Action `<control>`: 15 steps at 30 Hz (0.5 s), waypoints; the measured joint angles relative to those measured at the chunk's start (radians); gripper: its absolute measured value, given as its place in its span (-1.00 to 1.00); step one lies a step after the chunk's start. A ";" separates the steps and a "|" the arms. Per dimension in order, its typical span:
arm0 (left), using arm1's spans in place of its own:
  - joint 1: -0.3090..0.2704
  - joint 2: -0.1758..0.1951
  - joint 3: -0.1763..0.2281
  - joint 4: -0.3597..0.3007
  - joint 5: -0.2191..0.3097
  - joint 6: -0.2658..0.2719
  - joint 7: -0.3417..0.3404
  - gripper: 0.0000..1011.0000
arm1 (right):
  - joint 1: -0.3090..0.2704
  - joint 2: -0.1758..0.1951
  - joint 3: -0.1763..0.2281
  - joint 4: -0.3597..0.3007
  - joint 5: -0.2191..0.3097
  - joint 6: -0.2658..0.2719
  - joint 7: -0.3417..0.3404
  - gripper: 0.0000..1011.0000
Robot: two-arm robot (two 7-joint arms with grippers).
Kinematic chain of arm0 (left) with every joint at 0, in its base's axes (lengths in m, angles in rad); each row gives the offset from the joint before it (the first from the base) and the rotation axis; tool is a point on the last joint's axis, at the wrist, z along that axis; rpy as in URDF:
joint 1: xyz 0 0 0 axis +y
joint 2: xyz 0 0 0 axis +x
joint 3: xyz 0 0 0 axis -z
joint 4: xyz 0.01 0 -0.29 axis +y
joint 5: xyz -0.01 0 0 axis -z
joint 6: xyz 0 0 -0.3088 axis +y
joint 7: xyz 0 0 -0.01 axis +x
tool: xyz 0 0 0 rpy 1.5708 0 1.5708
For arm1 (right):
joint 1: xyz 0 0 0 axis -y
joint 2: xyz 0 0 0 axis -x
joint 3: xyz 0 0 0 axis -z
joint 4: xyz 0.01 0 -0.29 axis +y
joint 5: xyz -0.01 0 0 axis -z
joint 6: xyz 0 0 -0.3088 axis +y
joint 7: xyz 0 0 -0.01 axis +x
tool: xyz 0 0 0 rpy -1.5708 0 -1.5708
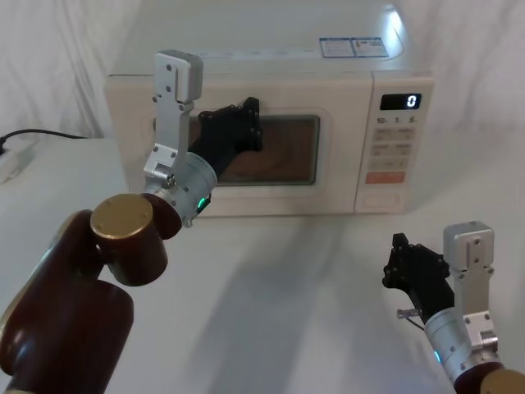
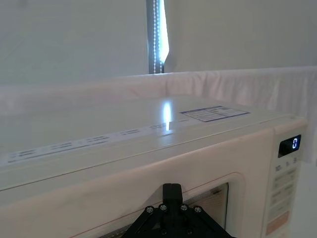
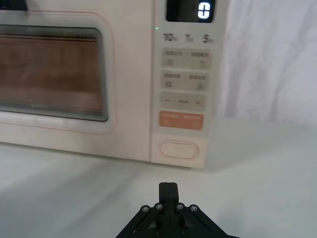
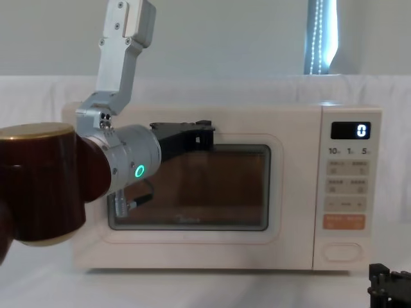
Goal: Press the button to open the microwave door with one hand; close the microwave door with the other hand.
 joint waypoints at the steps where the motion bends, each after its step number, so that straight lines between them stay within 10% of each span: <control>1: -0.001 0.000 0.000 0.001 -0.001 -0.002 0.000 -1.00 | 0.000 0.000 0.002 0.000 0.000 0.000 0.000 -1.00; 15: 0.038 0.015 0.003 -0.052 -0.020 0.002 -0.020 -1.00 | 0.000 0.000 0.000 0.000 0.000 0.000 0.000 -1.00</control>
